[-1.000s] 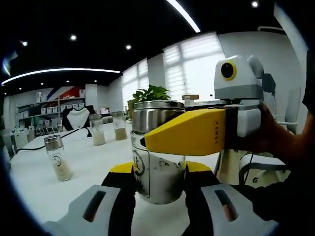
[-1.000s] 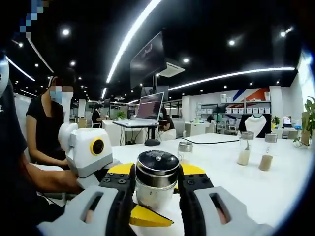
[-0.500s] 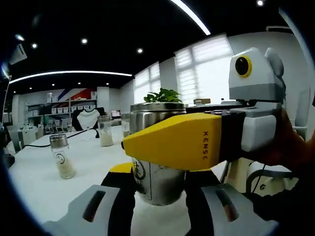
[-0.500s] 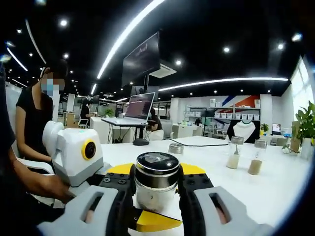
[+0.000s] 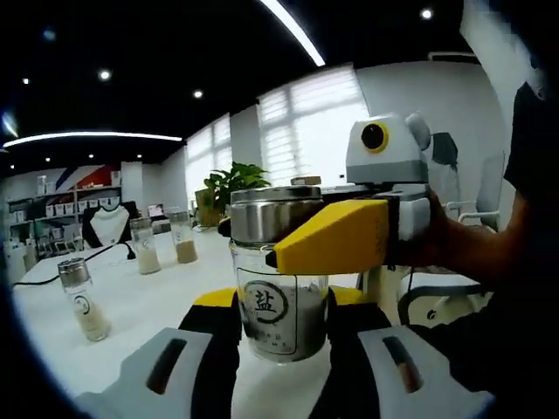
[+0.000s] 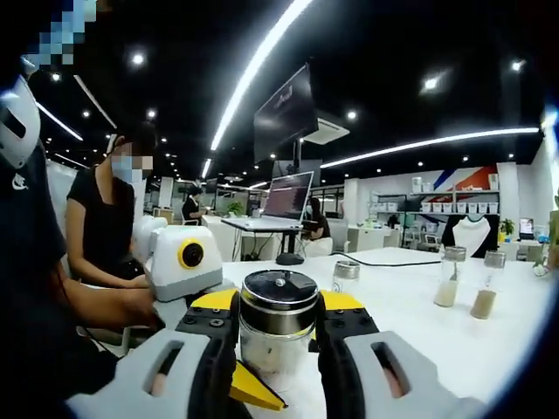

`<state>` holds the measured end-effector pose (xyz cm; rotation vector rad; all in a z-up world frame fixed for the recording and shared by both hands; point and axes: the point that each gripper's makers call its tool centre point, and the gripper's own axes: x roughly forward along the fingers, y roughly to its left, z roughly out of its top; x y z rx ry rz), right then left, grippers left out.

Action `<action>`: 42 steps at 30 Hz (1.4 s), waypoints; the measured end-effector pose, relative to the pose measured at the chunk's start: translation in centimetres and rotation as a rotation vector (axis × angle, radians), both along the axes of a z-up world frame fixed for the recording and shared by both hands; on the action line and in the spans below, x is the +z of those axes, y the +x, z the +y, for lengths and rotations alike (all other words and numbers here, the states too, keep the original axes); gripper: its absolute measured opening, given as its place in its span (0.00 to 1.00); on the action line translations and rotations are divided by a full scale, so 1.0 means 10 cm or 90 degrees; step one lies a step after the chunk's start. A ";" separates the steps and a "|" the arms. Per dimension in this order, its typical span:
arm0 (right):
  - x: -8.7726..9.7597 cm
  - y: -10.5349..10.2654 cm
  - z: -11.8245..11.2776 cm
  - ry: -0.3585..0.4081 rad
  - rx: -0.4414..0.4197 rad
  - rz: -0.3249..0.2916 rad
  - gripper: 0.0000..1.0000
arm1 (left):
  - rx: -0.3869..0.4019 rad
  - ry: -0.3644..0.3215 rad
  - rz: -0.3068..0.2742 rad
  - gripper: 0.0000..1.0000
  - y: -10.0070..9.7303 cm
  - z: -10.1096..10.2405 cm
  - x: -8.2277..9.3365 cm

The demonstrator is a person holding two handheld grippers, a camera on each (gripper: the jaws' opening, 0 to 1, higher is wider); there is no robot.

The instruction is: Rotate the seasoning bottle until the label or dispensing opening points toward the visible target arrow and the bottle remains upright within the marked orientation range

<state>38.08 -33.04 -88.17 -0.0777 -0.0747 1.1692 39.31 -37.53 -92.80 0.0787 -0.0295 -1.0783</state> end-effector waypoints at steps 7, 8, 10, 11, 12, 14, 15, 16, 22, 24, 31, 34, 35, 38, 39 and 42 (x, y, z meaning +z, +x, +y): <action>-0.07 -0.02 0.03 -0.009 0.021 0.002 0.32 | -0.006 0.014 0.017 0.38 -0.03 -0.01 -0.07; -0.07 0.00 0.03 -0.006 0.015 0.007 0.32 | 0.008 0.022 0.013 0.38 -0.01 0.00 -0.07; -0.07 0.04 0.03 0.000 -0.003 0.011 0.32 | 0.024 0.024 0.012 0.38 0.02 0.01 -0.08; -0.06 0.06 0.03 0.003 -0.015 0.009 0.32 | 0.037 0.020 0.012 0.38 0.05 0.01 -0.07; -0.05 0.07 0.03 0.004 -0.023 0.006 0.32 | 0.046 0.017 0.012 0.38 0.06 0.02 -0.06; -0.05 0.11 0.03 0.003 -0.043 -0.002 0.32 | 0.074 0.014 0.002 0.38 0.11 0.03 -0.04; -0.05 0.12 0.03 0.001 -0.051 -0.004 0.32 | 0.080 0.015 -0.001 0.38 0.12 0.03 -0.04; -0.06 0.15 0.03 -0.001 -0.063 -0.005 0.32 | 0.102 0.021 -0.010 0.38 0.16 0.04 -0.04; -0.08 0.25 0.00 0.027 -0.108 0.031 0.32 | 0.191 0.016 -0.016 0.38 0.31 0.12 -0.05; -0.08 0.27 0.01 0.040 -0.116 0.042 0.31 | 0.210 0.007 -0.016 0.38 0.34 0.14 -0.03; -0.06 0.27 0.00 0.057 -0.125 0.050 0.30 | 0.207 -0.019 -0.015 0.38 0.35 0.14 -0.02; -0.03 0.24 -0.01 0.072 -0.103 0.057 0.30 | 0.167 -0.016 -0.026 0.39 0.30 0.12 0.03; -0.01 0.23 -0.01 0.081 -0.088 0.061 0.30 | 0.162 -0.017 -0.026 0.39 0.29 0.12 0.03; 0.00 0.18 -0.02 0.085 -0.058 0.064 0.30 | 0.104 -0.010 -0.020 0.38 0.20 0.09 0.03; 0.00 0.16 -0.03 0.080 -0.045 0.060 0.30 | 0.075 -0.005 -0.013 0.38 0.16 0.07 0.01; 0.03 0.09 -0.04 0.075 -0.009 0.047 0.30 | 0.039 0.005 -0.013 0.38 0.09 0.07 0.00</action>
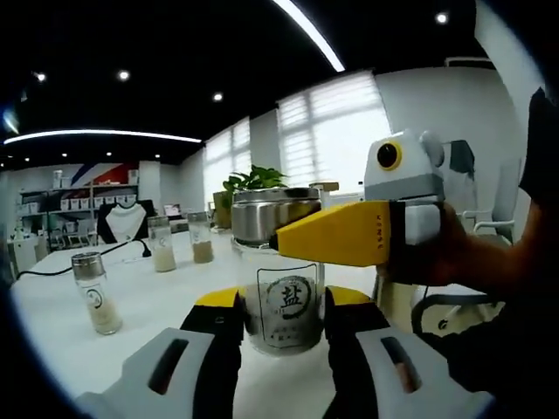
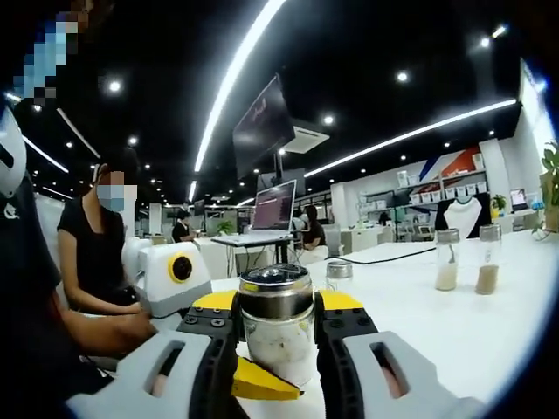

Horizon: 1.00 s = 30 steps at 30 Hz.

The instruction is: Rotate the seasoning bottle until the label or dispensing opening points toward the visible target arrow and the bottle remains upright within the marked orientation range

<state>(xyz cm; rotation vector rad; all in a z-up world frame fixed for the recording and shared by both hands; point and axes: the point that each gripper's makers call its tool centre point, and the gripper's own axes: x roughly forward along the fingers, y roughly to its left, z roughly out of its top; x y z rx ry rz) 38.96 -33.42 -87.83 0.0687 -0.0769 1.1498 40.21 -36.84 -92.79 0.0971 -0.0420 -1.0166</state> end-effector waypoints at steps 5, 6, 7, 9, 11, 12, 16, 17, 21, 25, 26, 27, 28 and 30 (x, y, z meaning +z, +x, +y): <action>0.03 -0.15 0.01 -0.005 0.062 -0.014 0.30 | -0.053 -0.005 0.019 0.39 -0.10 -0.04 -0.01; 0.02 -0.17 0.02 -0.012 0.068 -0.019 0.30 | -0.065 -0.008 0.024 0.39 -0.13 -0.05 -0.01; 0.01 -0.18 0.02 -0.016 0.072 -0.022 0.30 | -0.070 -0.009 0.026 0.38 -0.14 -0.06 -0.02; 0.00 -0.18 0.03 -0.020 0.074 -0.022 0.30 | -0.070 -0.006 0.033 0.37 -0.14 -0.06 -0.03; -0.02 -0.18 0.03 -0.022 0.075 -0.020 0.31 | -0.063 0.005 0.030 0.37 -0.13 -0.05 -0.05; -0.02 -0.17 0.03 -0.021 0.072 -0.016 0.31 | -0.052 0.013 0.023 0.37 -0.11 -0.05 -0.05; 0.00 -0.04 -0.02 0.002 0.024 0.007 0.30 | 0.021 0.005 0.020 0.37 0.03 0.01 -0.02; -0.01 -0.01 -0.02 -0.003 0.011 0.006 0.30 | 0.049 0.011 0.016 0.37 0.07 0.04 -0.03; -0.04 0.07 -0.01 -0.009 -0.023 0.008 0.30 | 0.107 0.037 -0.005 0.37 0.16 0.06 -0.06; -0.03 0.15 -0.04 0.027 -0.054 0.044 0.31 | 0.163 0.043 -0.014 0.37 0.23 0.06 -0.07; -0.04 0.17 -0.05 0.033 -0.062 0.054 0.31 | 0.169 0.038 -0.008 0.37 0.24 0.05 -0.07; -0.03 0.18 -0.05 0.035 -0.067 0.054 0.31 | 0.174 0.025 0.001 0.37 0.25 0.04 -0.08; -0.04 0.18 -0.06 0.026 -0.074 0.049 0.31 | 0.167 0.009 0.017 0.37 0.24 0.02 -0.08; -0.05 0.18 -0.06 0.011 -0.077 0.039 0.30 | 0.154 0.006 0.018 0.37 0.25 0.02 -0.10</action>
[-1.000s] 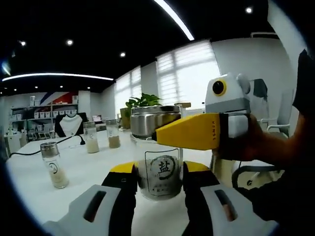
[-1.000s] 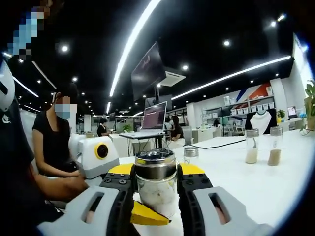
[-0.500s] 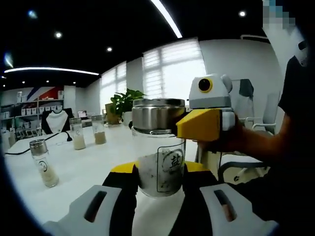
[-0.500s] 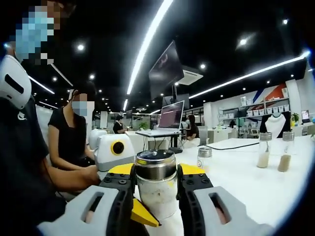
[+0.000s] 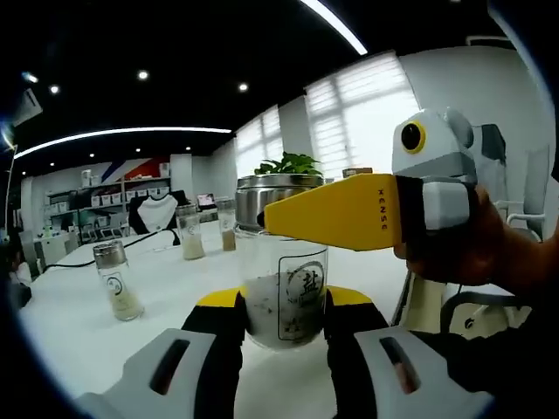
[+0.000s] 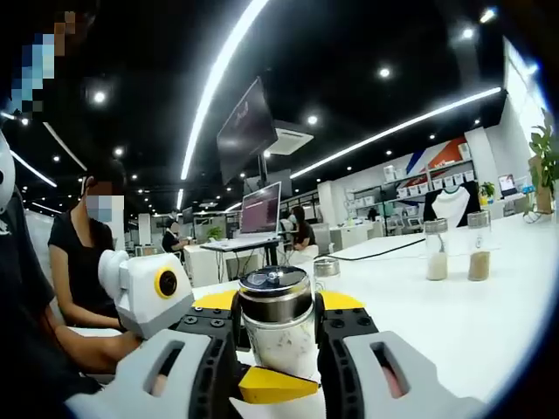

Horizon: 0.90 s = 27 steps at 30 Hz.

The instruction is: Rotate the seasoning bottle until the label or dispensing opening points toward the visible target arrow and the bottle remains upright within the marked orientation range

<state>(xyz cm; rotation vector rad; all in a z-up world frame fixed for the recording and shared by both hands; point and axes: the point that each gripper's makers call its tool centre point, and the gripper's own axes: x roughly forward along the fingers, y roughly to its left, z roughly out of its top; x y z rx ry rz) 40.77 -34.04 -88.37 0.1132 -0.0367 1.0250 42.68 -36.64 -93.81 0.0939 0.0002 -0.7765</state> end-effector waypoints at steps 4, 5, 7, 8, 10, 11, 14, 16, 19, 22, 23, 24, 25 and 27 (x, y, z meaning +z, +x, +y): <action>-0.02 0.00 -0.02 0.000 0.016 0.007 0.30 | -0.048 0.024 0.007 0.37 -0.06 -0.03 -0.04; -0.03 0.00 -0.03 0.002 0.019 0.011 0.30 | -0.061 0.031 0.014 0.37 -0.08 -0.02 -0.05; -0.03 -0.02 -0.02 0.008 0.031 0.018 0.30 | -0.065 0.044 0.009 0.37 -0.08 0.00 -0.05; -0.02 -0.03 -0.01 0.009 0.034 0.017 0.30 | -0.071 0.047 0.009 0.37 -0.09 0.00 -0.05; -0.03 -0.05 0.01 0.007 0.045 0.019 0.30 | -0.085 0.047 0.010 0.38 -0.12 0.00 -0.05; -0.03 -0.06 0.02 0.003 0.050 0.016 0.30 | -0.090 0.048 0.010 0.38 -0.12 0.01 -0.05; -0.04 -0.10 0.04 -0.006 0.071 0.015 0.30 | -0.117 0.041 0.008 0.37 -0.17 0.02 -0.04; -0.06 -0.13 0.06 -0.006 0.095 0.030 0.30 | -0.134 0.034 0.016 0.38 -0.20 0.02 -0.04; -0.04 -0.13 0.07 0.008 0.106 0.037 0.30 | -0.148 0.016 0.019 0.37 -0.22 0.04 -0.02; -0.05 -0.14 0.07 0.013 0.119 0.046 0.31 | -0.162 -0.003 0.034 0.37 -0.24 0.04 -0.02; -0.07 -0.15 0.08 0.011 0.123 0.051 0.31 | -0.157 0.007 0.028 0.36 -0.24 0.04 -0.03; -0.08 -0.16 0.08 0.002 0.126 0.046 0.31 | -0.146 0.026 0.019 0.36 -0.23 0.04 -0.05; -0.09 -0.17 0.09 -0.016 0.124 0.028 0.31 | -0.142 0.031 0.021 0.36 -0.23 0.03 -0.06; -0.09 -0.16 0.10 -0.030 0.111 0.012 0.31 | -0.130 0.032 0.023 0.36 -0.20 0.02 -0.06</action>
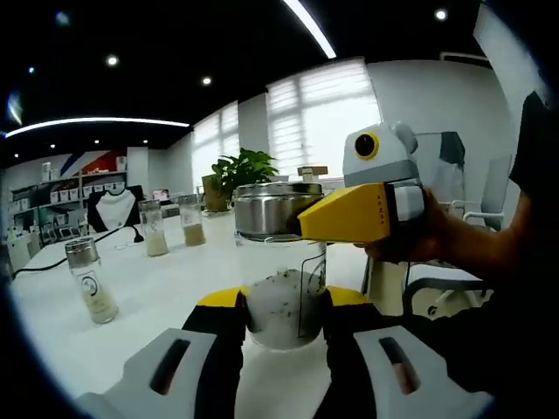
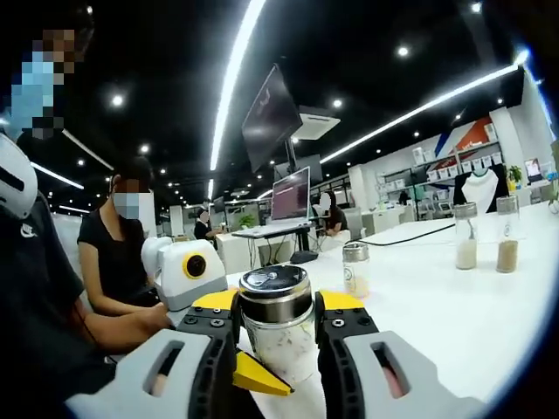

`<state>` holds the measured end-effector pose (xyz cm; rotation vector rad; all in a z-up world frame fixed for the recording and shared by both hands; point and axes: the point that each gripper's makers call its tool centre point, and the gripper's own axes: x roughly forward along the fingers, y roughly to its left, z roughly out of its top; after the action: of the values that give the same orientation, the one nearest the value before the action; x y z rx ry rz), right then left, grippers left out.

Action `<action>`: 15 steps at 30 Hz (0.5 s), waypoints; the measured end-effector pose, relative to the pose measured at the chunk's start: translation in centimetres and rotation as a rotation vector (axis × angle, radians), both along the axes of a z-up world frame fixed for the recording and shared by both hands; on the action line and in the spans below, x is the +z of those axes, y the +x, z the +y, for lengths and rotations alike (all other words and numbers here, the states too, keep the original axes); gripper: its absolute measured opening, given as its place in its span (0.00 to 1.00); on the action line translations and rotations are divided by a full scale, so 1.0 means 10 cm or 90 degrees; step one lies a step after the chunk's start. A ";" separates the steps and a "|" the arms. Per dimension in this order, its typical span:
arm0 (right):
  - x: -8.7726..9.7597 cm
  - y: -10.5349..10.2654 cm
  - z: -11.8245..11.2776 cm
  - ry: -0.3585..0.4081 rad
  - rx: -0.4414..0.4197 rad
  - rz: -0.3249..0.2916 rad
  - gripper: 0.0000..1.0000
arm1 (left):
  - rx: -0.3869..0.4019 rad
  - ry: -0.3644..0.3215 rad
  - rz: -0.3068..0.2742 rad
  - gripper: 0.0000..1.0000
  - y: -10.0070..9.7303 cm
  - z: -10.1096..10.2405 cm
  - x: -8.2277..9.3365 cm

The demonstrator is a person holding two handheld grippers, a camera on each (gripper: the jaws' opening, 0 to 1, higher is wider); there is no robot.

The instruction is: Rotate the seasoning bottle until the label or dispensing opening points toward the visible target arrow and the bottle remains upright within the marked orientation range

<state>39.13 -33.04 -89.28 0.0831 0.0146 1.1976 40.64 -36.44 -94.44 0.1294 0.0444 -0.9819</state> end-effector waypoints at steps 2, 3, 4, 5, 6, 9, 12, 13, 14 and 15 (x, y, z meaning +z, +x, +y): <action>0.01 0.04 0.01 -0.002 -0.022 0.000 0.31 | 0.025 -0.009 0.001 0.36 0.05 0.01 0.01; 0.01 0.06 0.01 -0.003 -0.029 0.000 0.31 | 0.035 -0.012 0.004 0.36 0.07 0.01 0.01; 0.01 0.09 0.02 -0.006 -0.041 -0.001 0.31 | 0.053 -0.011 0.002 0.36 0.10 0.02 0.01; 0.00 0.10 0.02 -0.013 -0.048 -0.002 0.31 | 0.063 -0.003 0.000 0.36 0.12 0.03 0.00; -0.01 0.12 0.03 -0.026 -0.058 -0.007 0.31 | 0.072 0.008 -0.004 0.36 0.13 0.04 -0.01; -0.03 0.16 0.06 -0.039 -0.074 -0.011 0.32 | 0.096 0.015 -0.009 0.36 0.16 0.07 -0.01; -0.03 0.20 0.08 -0.046 -0.092 -0.011 0.31 | 0.116 0.018 -0.011 0.36 0.20 0.10 -0.01; -0.03 0.20 0.08 -0.050 -0.095 -0.014 0.31 | 0.114 0.006 -0.003 0.36 0.21 0.10 -0.01; -0.03 0.20 0.09 -0.059 -0.095 -0.027 0.31 | 0.110 -0.009 0.007 0.36 0.21 0.10 -0.01; -0.03 0.21 0.10 -0.060 -0.096 -0.029 0.31 | 0.107 -0.015 0.008 0.36 0.22 0.11 -0.01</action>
<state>41.21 -32.08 -89.56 -0.0256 0.0248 1.0469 42.84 -35.32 -94.52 0.0968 0.0543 -0.8157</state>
